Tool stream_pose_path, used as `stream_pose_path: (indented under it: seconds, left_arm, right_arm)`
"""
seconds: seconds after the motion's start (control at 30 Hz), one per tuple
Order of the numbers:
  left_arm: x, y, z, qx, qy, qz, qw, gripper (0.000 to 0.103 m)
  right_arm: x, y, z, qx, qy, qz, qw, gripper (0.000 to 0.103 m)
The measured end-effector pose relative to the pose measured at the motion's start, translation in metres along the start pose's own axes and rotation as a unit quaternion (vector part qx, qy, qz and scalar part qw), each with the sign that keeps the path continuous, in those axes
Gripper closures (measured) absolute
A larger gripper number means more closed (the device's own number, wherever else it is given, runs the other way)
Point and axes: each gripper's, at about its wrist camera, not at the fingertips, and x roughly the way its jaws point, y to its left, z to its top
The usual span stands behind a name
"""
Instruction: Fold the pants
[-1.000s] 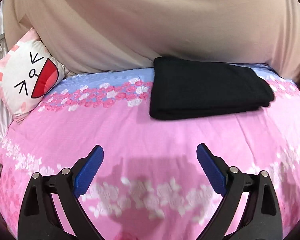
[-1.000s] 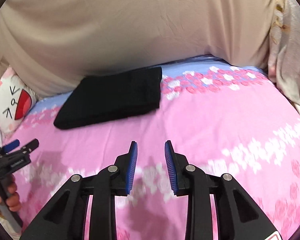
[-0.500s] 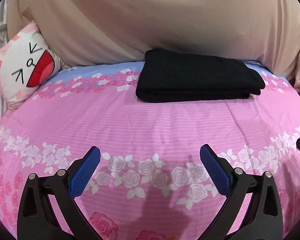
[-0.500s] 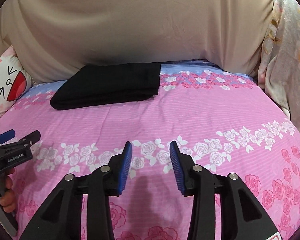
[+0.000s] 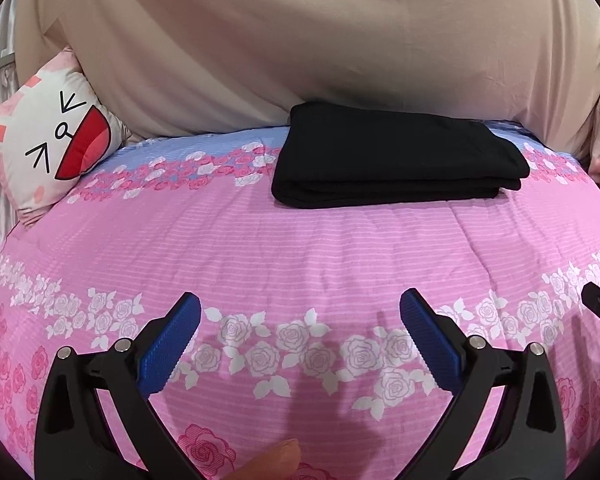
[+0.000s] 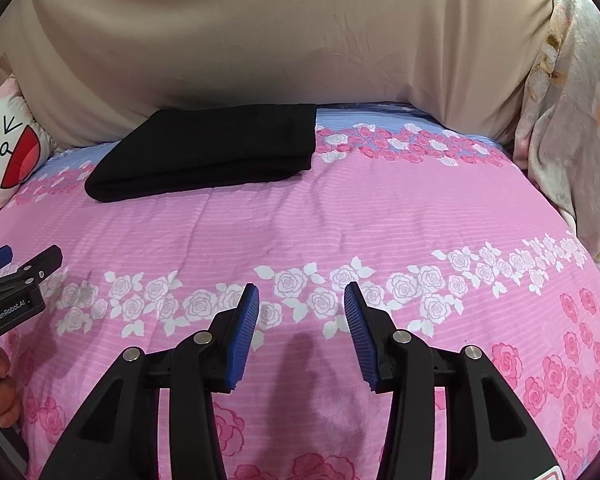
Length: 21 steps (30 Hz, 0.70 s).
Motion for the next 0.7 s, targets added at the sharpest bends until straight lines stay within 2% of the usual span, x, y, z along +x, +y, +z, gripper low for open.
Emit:
stream_pose_path:
  seconds: [0.3, 0.5, 0.7]
  left_arm:
    - [0.0, -0.002, 0.0, 0.003, 0.0, 0.001, 1.0, 0.005]
    - [0.011, -0.009, 0.004, 0.02, 0.022, -0.015, 0.9994, 0.006]
    - [0.021, -0.016, 0.017, 0.034, -0.001, 0.004, 0.9994, 0.006]
  right_arm:
    - [-0.002, 0.003, 0.0, 0.001, -0.005, 0.003, 1.0, 0.059]
    - [0.018, 0.003, 0.007, 0.035, 0.02, 0.05, 0.998, 0.059]
    - [0.032, 0.018, 0.018, 0.021, 0.024, 0.049, 0.998, 0.059]
